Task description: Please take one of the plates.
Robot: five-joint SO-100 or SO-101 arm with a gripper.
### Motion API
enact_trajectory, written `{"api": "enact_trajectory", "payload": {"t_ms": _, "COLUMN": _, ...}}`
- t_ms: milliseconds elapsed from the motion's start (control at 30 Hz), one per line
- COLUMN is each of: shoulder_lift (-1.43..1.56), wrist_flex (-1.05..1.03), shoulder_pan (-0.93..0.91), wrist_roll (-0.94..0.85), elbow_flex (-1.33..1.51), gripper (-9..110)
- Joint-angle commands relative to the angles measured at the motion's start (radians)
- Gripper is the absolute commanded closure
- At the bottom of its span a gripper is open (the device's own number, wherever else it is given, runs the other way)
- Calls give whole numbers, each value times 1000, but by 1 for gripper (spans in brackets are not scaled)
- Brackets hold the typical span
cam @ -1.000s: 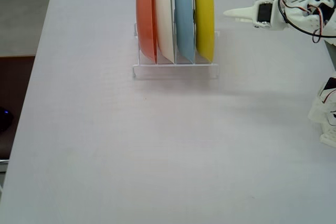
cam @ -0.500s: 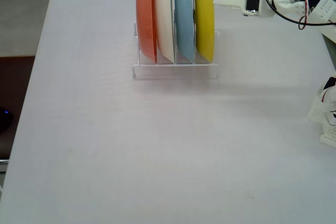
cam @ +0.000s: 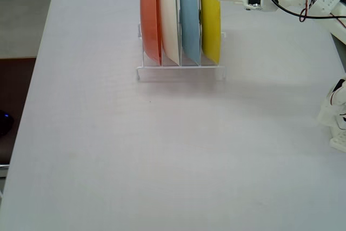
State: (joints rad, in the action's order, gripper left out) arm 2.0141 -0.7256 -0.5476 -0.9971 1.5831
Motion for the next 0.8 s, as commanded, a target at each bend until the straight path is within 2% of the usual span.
{"api": "enact_trajectory", "payload": {"t_ms": 0, "shoulder_lift": -26, "wrist_flex": -17, "shoulder_pan": 25, "wrist_roll": 2, "elbow_flex": -132, "gripper": 76}}
{"api": "enact_trajectory", "payload": {"t_ms": 233, "shoulder_lift": -103, "wrist_flex": -34, "shoulder_pan": 52, "wrist_roll": -3, "elbow_flex": -222, "gripper": 77}}
{"api": "enact_trajectory", "payload": {"t_ms": 767, "shoulder_lift": -166, "wrist_flex": -34, "shoulder_pan": 71, "wrist_roll": 41, "elbow_flex": -236, "gripper": 82}}
